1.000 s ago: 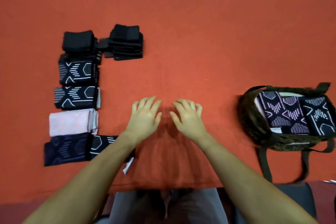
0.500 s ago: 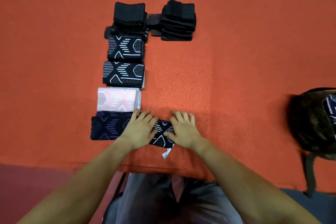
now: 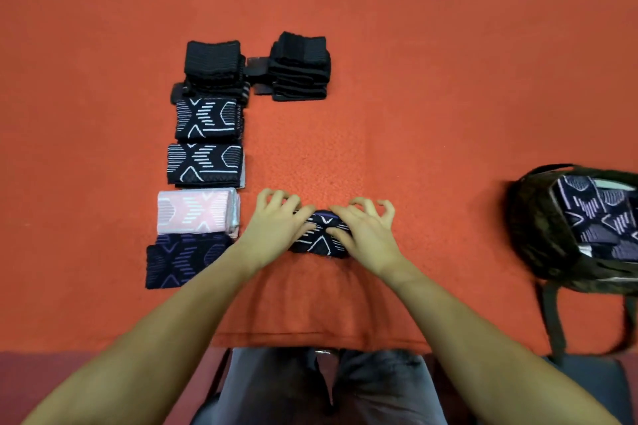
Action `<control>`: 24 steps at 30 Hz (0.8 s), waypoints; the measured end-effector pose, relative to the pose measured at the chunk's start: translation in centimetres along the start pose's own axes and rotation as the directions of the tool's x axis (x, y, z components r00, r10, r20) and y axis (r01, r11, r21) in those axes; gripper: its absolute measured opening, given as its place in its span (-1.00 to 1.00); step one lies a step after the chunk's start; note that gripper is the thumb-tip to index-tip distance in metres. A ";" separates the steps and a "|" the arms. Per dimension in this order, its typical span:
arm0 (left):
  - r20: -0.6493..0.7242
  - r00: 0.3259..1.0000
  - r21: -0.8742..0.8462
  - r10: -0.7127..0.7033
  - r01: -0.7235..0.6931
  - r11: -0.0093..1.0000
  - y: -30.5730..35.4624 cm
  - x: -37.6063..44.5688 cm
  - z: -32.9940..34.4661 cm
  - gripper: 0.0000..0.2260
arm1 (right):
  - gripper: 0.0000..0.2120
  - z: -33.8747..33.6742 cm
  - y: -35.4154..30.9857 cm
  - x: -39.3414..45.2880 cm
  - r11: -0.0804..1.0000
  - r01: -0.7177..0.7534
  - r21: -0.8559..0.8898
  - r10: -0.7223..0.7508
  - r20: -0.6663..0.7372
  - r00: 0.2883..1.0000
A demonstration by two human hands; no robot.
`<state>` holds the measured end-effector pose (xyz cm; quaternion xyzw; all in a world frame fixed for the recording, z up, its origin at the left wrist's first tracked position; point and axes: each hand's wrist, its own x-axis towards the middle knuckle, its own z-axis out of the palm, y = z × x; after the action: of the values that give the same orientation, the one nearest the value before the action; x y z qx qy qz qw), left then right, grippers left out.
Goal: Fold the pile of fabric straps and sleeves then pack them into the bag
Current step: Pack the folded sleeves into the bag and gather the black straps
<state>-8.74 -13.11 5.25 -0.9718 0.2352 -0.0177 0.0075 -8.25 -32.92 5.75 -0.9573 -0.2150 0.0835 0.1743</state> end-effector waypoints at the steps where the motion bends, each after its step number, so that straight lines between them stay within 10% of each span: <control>1: -0.023 0.999 0.010 0.023 -0.023 1.000 0.6 1.4 -0.6 -0.64 | -0.62 -0.8 1.0 -0.3 1.000 -0.008 -0.014 0.007 -0.060 0.998; 13: -0.252 0.955 0.088 0.155 -0.137 0.987 16.0 20.4 -9.0 -0.71 | -0.66 -14.3 17.4 -5.8 0.969 -0.249 0.008 0.216 -0.526 0.823; 24: -0.191 0.883 0.059 0.429 -0.426 0.903 33.3 34.7 -11.1 -0.67 | -0.61 -20.7 32.0 -13.7 0.810 -0.527 0.259 0.564 -0.590 0.577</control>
<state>6.48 -58.66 16.69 -0.8893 0.4427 -0.1145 -0.0050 -3.44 -72.18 14.22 -0.9396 0.1652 -0.1937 0.2288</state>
